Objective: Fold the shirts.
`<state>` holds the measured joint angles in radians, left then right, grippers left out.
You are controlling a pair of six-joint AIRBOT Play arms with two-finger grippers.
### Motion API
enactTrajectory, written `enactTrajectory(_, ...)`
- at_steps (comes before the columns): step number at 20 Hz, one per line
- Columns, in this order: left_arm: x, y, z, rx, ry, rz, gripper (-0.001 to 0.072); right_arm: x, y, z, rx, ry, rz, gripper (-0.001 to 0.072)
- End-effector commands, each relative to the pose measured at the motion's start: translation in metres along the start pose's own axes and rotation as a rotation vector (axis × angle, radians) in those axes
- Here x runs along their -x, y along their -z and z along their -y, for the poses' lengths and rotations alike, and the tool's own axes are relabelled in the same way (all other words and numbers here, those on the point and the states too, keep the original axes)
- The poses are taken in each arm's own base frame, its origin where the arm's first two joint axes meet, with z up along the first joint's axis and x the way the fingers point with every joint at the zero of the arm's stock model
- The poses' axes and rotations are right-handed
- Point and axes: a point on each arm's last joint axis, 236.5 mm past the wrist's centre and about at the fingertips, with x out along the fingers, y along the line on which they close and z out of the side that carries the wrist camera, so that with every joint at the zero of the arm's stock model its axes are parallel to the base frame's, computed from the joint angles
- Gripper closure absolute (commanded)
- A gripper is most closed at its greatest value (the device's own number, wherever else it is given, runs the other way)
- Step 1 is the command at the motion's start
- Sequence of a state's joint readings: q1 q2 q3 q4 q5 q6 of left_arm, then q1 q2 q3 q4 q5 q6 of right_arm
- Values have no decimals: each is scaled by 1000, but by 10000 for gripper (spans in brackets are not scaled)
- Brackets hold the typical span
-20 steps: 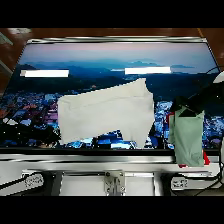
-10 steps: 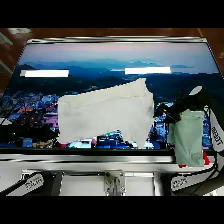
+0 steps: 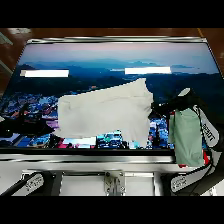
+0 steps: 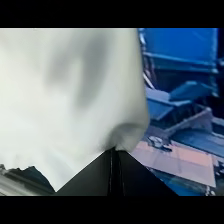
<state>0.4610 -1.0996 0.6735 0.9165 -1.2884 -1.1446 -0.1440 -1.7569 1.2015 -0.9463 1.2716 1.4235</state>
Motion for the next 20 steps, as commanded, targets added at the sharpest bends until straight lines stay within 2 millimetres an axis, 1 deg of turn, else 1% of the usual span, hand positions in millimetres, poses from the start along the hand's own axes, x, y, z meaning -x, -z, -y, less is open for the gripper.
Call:
enactTrajectory(1,27,-28,13,-65,-21,97,671,12,-5,-20,91,-25,48,662)
enactTrajectory(2,39,-39,20,-96,-30,139,671,29,-10,-32,157,-28,96,663)
enactTrajectory(3,56,-52,30,-134,-42,193,672,50,-14,-49,254,-36,152,663)
enactTrajectory(4,80,-68,44,-178,-56,266,671,78,-16,-73,374,-51,218,663)
enactTrajectory(5,111,-83,65,-224,-66,355,671,115,-18,-100,491,-47,311,663)
enactTrajectory(6,146,-96,93,-283,-64,456,671,156,-17,-127,587,-30,416,663)
enactTrajectory(7,193,-106,130,-371,-63,586,671,208,-10,-158,686,0,551,663)
enactTrajectory(8,242,-109,168,-461,-72,728,671,266,2,-191,781,32,713,663)
enactTrajectory(9,300,-104,209,-561,-98,899,671,326,19,-224,855,63,904,663)
enactTrajectory(10,354,-90,247,-648,-120,1062,671,392,48,-257,920,84,1122,663)
enactTrajectory(11,406,-67,286,-729,-132,1235,670,450,85,-285,968,90,1322,663)
enactTrajectory(12,453,-38,320,-771,-116,1398,671,504,132,-307,1003,85,1523,663)
enactTrajectory(13,487,-9,345,-794,-90,1526,670,542,178,-322,1029,70,1676,663)
enactTrajectory(14,513,19,364,-817,-69,1628,670,569,224,-331,1053,61,1796,663)
enactTrajectory(15,532,46,378,-850,-69,1709,670,583,260,-333,1068,65,1865,663)
enactTrajectory(16,542,66,384,-876,-99,1757,670,590,288,-329,1060,75,1906,663)
enactTrajectory(17,547,82,384,-876,-134,1785,671,592,307,-322,1041,95,1923,663)
enactTrajectory(18,551,92,380,-843,-153,1803,670,590,319,-311,1004,127,1919,663)
enactTrajectory(20,549,101,360,-783,-262,1789,671,581,329,-286,930,209,1873,663)
